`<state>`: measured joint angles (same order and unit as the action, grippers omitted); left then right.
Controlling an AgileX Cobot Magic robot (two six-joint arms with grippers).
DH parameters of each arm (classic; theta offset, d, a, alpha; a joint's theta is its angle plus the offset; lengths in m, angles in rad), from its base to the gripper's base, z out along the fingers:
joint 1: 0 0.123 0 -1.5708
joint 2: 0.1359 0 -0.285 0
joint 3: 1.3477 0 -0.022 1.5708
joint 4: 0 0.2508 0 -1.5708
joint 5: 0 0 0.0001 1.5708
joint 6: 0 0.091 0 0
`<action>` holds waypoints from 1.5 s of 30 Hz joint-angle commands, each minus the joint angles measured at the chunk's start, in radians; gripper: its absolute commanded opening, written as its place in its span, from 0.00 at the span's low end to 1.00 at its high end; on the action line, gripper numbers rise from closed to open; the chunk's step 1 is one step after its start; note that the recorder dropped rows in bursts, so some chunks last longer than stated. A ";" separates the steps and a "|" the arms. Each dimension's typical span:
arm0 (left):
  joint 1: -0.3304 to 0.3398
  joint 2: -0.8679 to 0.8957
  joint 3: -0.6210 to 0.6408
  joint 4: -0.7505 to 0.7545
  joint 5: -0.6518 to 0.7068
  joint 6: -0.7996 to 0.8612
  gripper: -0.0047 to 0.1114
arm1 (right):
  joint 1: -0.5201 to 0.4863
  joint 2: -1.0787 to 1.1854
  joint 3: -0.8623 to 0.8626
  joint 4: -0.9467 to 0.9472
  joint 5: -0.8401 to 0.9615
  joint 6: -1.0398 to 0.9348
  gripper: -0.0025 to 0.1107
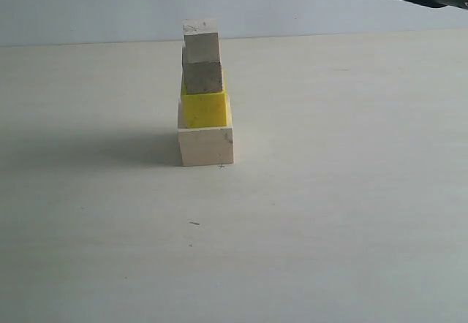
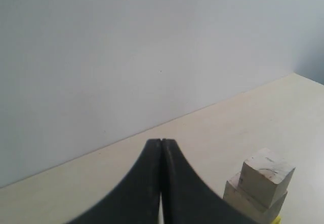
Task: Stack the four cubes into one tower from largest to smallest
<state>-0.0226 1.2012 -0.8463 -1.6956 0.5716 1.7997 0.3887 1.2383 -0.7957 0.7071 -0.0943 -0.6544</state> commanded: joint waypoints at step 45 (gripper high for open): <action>0.226 -1.094 0.697 1.416 -0.377 -1.473 0.04 | -0.005 -0.007 0.004 -0.001 -0.006 0.004 0.02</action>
<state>0.1415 0.1608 -0.1893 -0.3325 0.0676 0.3937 0.3887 1.2383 -0.7957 0.7071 -0.0943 -0.6521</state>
